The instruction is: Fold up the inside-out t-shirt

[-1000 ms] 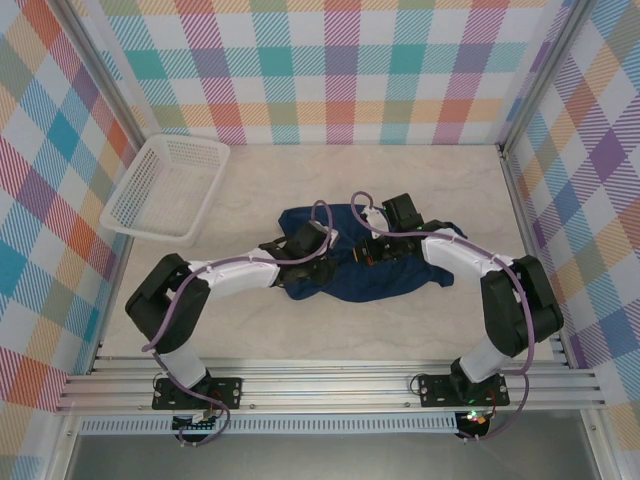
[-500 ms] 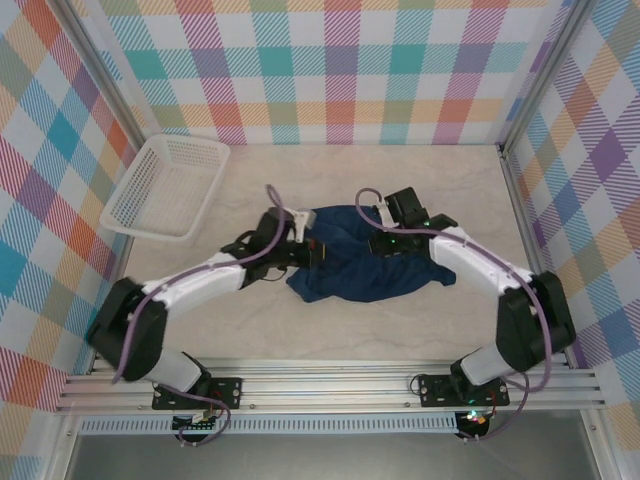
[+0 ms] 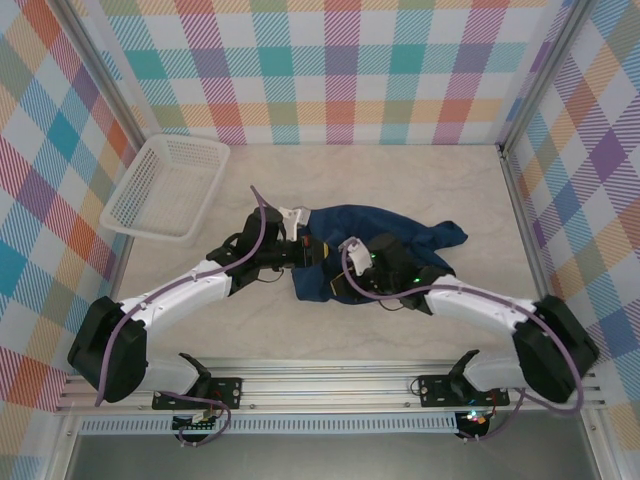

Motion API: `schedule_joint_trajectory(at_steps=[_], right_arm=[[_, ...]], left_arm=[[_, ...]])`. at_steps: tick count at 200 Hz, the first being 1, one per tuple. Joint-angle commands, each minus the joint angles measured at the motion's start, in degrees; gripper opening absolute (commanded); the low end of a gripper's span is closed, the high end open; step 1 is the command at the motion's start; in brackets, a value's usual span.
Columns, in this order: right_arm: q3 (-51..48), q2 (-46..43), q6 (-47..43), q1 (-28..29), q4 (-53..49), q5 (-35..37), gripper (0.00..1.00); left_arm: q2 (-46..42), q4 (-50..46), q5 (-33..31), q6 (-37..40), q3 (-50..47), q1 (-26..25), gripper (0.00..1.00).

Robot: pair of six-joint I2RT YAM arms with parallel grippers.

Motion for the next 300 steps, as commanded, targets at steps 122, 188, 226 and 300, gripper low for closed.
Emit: schedule_joint_trajectory(at_steps=[122,188,226,300], right_arm=[[6.4,17.1,2.3,3.7,17.0,31.5,0.39],[-2.6,-1.9,4.0,-3.5,11.6,-1.1,0.0],[-4.7,-9.4,7.5,-6.6,9.9,-15.2,0.0],[-4.8,-7.8,12.2,-11.9,14.0,-28.8,0.0]], left_arm=[[-2.6,-3.6,2.7,-1.4,1.9,0.0,0.0],[-5.7,-9.0,-11.5,3.4,0.5,5.3,0.0],[-4.5,-8.9,-20.5,8.4,0.5,5.4,0.0],[3.6,-18.8,-31.0,14.7,7.7,5.3,0.14]])
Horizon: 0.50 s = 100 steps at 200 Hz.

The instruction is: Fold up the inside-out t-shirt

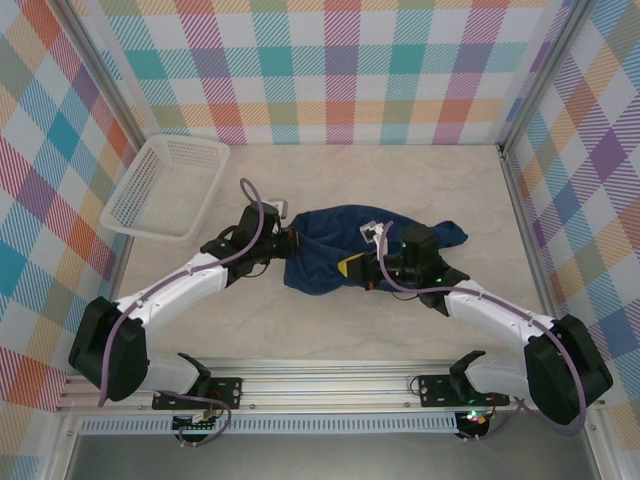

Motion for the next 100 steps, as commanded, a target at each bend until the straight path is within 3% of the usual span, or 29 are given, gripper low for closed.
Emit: schedule_joint_trajectory(at_steps=[1,22,47,69,100], right_arm=[[0.1,1.3,2.9,-0.3,2.5,-7.7,0.0],[0.9,3.7,5.0,-0.3,4.0,-7.5,0.0],[1.4,4.5,6.1,-0.3,4.0,-5.8,0.0],[2.0,4.9,6.3,-0.3,3.7,-5.0,0.0],[2.4,5.3,6.4,-0.3,3.6,-4.6,0.0]], left_arm=[[2.0,-5.7,-4.9,3.5,2.9,1.2,0.15],[-1.6,-5.5,-0.4,2.8,0.3,0.9,0.38],[-11.7,-4.0,6.3,2.5,-4.9,-1.1,0.58],[-15.8,-1.8,13.4,3.6,-7.3,-4.2,0.63],[-11.8,-1.1,20.5,6.1,-6.9,-7.3,0.64]])
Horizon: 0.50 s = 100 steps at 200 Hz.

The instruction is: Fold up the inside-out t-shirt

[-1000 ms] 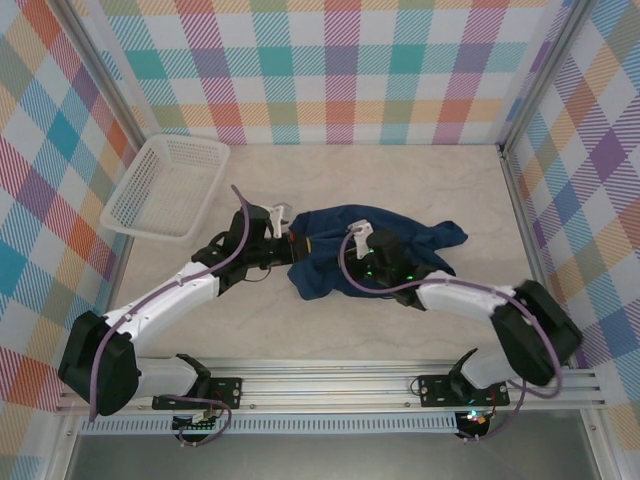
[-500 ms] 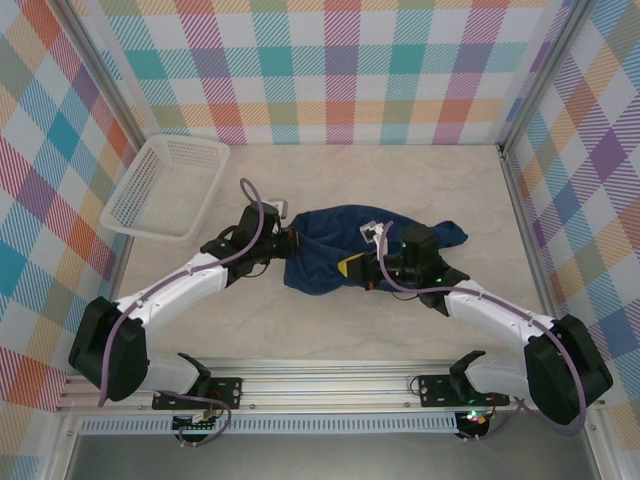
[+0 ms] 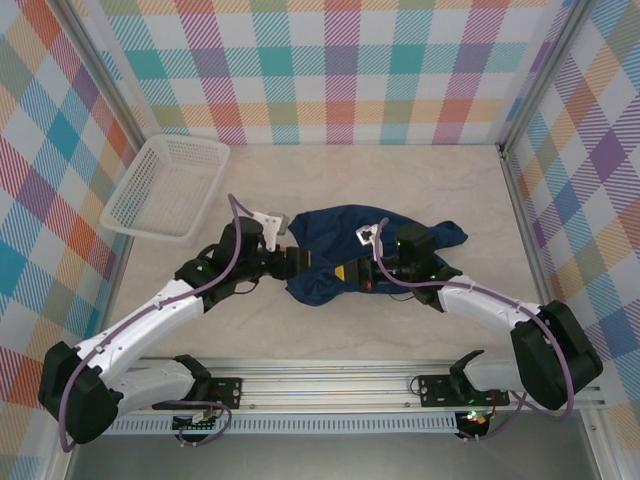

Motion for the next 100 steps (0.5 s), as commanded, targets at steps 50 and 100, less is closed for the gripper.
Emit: schedule_joint_trajectory(at_steps=[50,100], right_arm=[[2.5,-0.6,-0.7,-0.1,-0.5,0.3,0.0],[4.4,-2.7,-9.8,-0.1,-10.4,2.1,0.0]], left_arm=[[10.7,1.1,8.3,6.3,2.5,-3.5,0.55],[12.4,4.8,9.1,3.1,4.5,-2.6,0.05]])
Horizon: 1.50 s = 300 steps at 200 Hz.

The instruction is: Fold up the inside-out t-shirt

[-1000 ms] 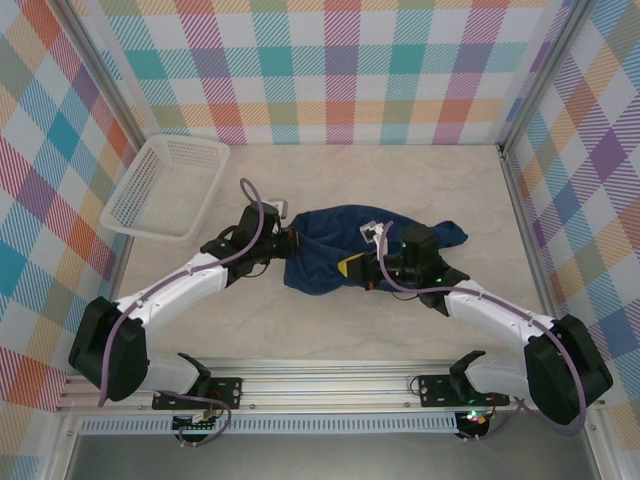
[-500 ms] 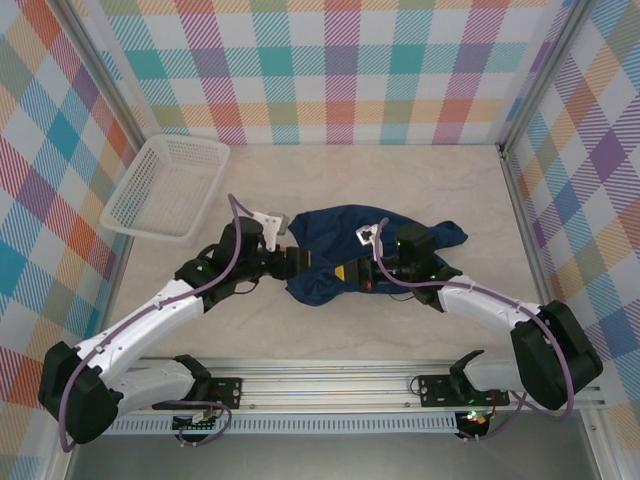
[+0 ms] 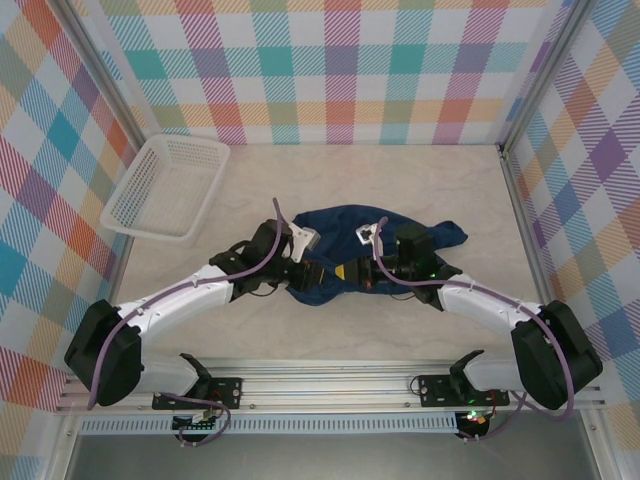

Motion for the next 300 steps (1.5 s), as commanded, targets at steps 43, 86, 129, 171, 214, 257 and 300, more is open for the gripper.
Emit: schedule_joint_trajectory(at_steps=[43,86,129,171,214,257,300], right_arm=[[8.0,-7.5,-22.6,-0.1,-22.0,10.8,0.0],[15.5,-6.7,-17.3,-0.3,-29.6,23.8,0.04],[19.8,-6.3,-16.7,-0.3,-38.3,26.7,0.1],[16.8,-13.2,-26.0,-0.1,-41.6,23.6,0.36],[8.2,-15.9,-11.3,3.0,-26.7,14.6,0.51],[7.0,-11.1,-12.4,7.7,-21.3,21.7,0.63],[9.9,-5.8,-16.5,7.7,-20.0,20.6,0.52]], left_arm=[[-5.3,11.6,24.3,-12.2,2.3,5.4,0.0],[-11.6,19.4,35.1,-13.4,-1.6,5.9,0.0],[-13.6,20.9,35.2,-11.4,-2.2,6.1,0.0],[-12.9,17.4,27.5,-12.3,-0.7,6.9,0.0],[-12.4,16.0,25.7,-12.4,0.0,6.9,0.0],[-11.7,15.4,26.5,-12.0,0.3,6.9,0.0],[-11.7,13.8,26.1,-11.0,0.0,6.9,0.0]])
